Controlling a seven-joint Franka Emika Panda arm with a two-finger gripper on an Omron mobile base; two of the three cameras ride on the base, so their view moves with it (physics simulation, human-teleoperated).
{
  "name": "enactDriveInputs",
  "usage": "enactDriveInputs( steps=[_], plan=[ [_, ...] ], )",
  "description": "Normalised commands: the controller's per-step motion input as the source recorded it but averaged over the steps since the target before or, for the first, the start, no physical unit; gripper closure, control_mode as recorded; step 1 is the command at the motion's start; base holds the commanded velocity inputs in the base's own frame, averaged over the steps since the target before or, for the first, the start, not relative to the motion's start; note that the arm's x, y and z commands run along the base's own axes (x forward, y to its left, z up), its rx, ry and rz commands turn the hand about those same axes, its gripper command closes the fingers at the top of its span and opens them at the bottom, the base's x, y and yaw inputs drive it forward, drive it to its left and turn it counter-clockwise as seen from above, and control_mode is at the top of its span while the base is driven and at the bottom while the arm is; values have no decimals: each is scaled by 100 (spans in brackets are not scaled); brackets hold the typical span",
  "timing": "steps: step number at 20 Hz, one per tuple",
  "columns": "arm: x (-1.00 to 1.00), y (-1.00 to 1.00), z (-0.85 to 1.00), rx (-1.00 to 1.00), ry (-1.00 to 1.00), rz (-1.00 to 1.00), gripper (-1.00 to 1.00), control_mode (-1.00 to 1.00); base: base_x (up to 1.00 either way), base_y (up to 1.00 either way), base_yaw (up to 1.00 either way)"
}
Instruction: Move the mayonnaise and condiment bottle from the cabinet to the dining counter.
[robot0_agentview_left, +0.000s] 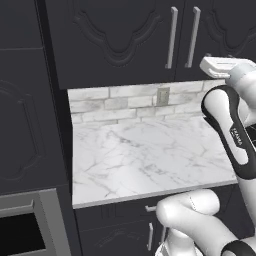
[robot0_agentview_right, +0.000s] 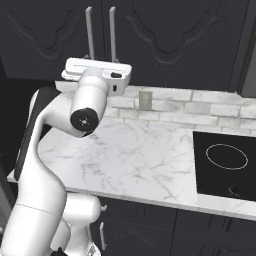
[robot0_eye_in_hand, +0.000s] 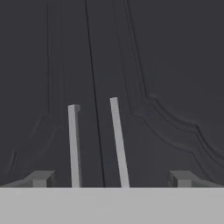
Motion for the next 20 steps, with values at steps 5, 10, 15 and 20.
enactDriveInputs(
  steps=[5, 10, 15, 20],
  plan=[
    [38, -6, 0, 3, 0, 0, -100, -100, 0, 0, 0],
    [40, 0, 0, 0, 0, 0, -100, -100, 0, 0, 0],
    [43, 0, 0, 0, 0, 0, -100, -100, 0, 0, 0],
    [44, 0, 0, 0, 0, 0, -100, -100, 0, 0, 0]
  ],
)
